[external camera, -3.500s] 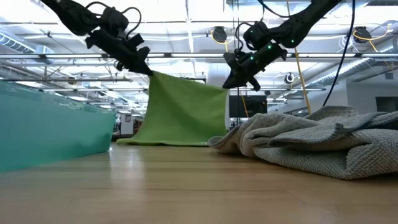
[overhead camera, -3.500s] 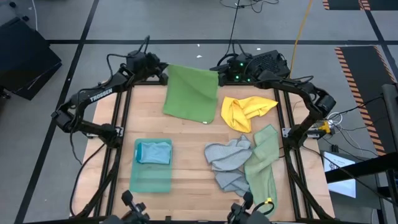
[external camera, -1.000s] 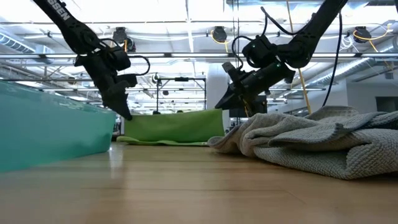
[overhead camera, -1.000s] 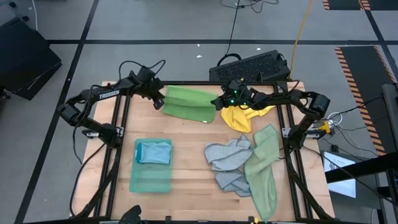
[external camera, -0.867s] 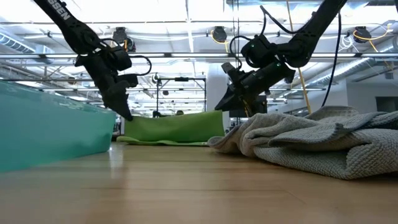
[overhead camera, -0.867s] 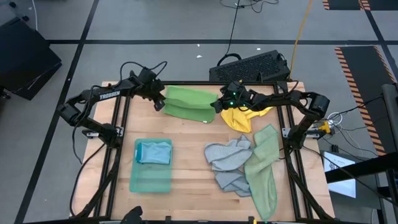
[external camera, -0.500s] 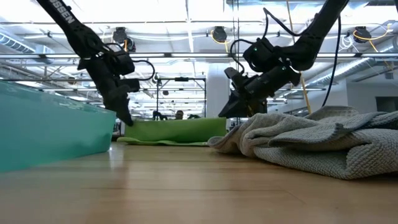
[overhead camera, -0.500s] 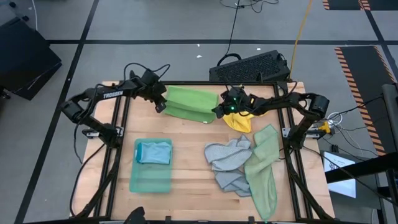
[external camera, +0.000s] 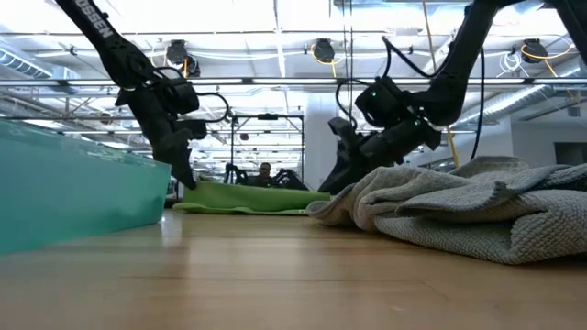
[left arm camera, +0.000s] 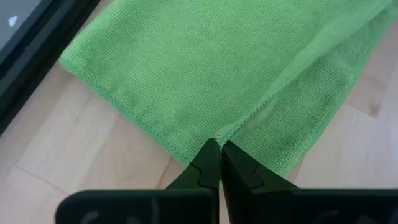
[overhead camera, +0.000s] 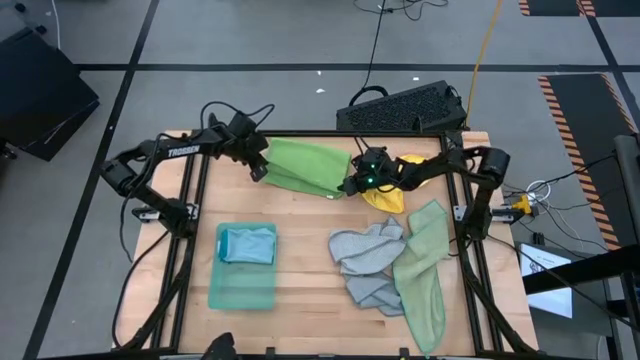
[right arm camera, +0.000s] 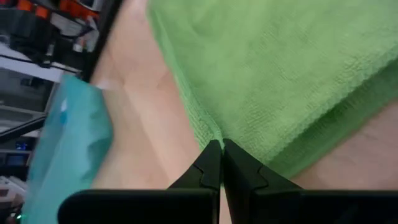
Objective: Fold microfiber towels
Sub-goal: Fold the green microfiber cloth
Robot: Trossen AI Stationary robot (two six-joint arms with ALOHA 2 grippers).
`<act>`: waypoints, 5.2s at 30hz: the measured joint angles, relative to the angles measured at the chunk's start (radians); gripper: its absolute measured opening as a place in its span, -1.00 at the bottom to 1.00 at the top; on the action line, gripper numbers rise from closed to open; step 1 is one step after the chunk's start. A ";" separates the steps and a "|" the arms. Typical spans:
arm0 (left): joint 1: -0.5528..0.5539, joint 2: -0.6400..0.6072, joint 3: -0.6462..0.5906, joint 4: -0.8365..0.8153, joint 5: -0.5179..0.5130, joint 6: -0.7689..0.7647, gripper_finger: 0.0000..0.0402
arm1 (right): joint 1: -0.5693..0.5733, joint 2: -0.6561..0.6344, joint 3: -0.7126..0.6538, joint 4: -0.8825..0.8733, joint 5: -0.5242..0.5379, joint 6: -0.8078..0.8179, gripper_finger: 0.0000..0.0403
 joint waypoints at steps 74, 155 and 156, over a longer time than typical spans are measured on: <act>-0.052 -0.003 0.002 -0.303 0.126 -0.328 -0.95 | 0.057 -0.252 0.091 -0.455 -0.023 0.012 -1.00; 0.104 0.329 0.392 -0.204 -0.042 0.345 0.39 | 0.102 -0.599 0.090 -0.815 0.115 0.103 -1.00; 0.101 0.353 0.424 -0.230 -0.060 0.345 0.39 | 0.087 -0.599 0.090 -0.816 0.092 0.091 -1.00</act>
